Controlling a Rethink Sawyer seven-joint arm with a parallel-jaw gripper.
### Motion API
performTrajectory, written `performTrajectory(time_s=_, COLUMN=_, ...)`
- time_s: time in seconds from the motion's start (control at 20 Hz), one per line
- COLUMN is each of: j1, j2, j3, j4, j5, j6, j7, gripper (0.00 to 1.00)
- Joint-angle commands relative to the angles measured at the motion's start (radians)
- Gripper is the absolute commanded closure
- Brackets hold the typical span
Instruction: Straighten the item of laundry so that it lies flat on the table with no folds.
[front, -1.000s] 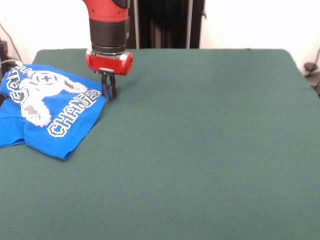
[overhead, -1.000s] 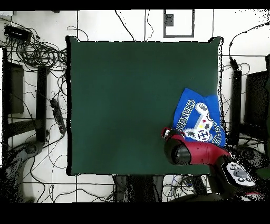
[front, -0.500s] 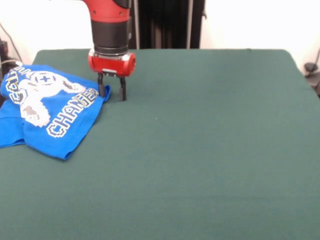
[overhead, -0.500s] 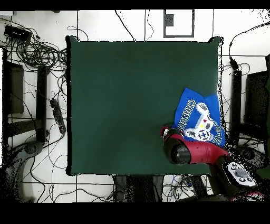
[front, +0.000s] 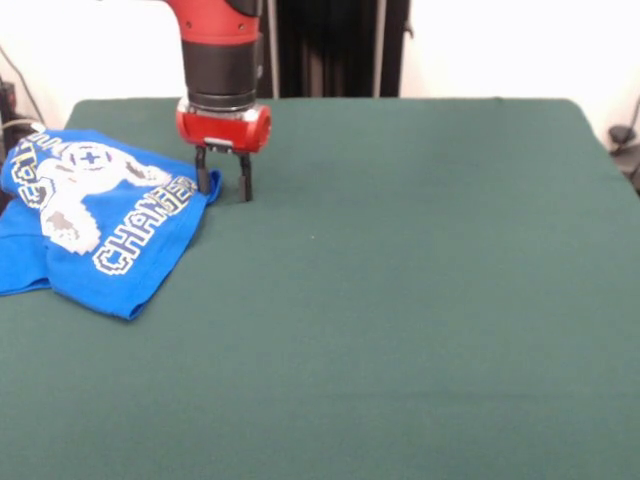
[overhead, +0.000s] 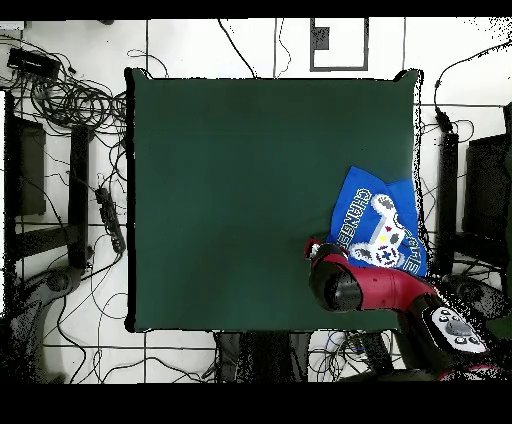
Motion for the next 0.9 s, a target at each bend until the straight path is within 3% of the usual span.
performTrajectory(time_s=0.05, j1=-0.030, j2=0.138, j3=0.120, j4=-0.098, j5=-0.026, j6=0.109, j7=-0.044, gripper=0.00)
performTrajectory(time_s=0.4, j1=-0.127, j2=0.011, j3=0.180, j4=-0.005, j5=-0.030, j6=0.193, j7=-0.107, gripper=0.00)
performTrajectory(time_s=0.9, j1=-0.177, j2=0.072, j3=0.221, j4=-0.034, j5=-0.065, j6=0.196, j7=-0.118, gripper=0.00)
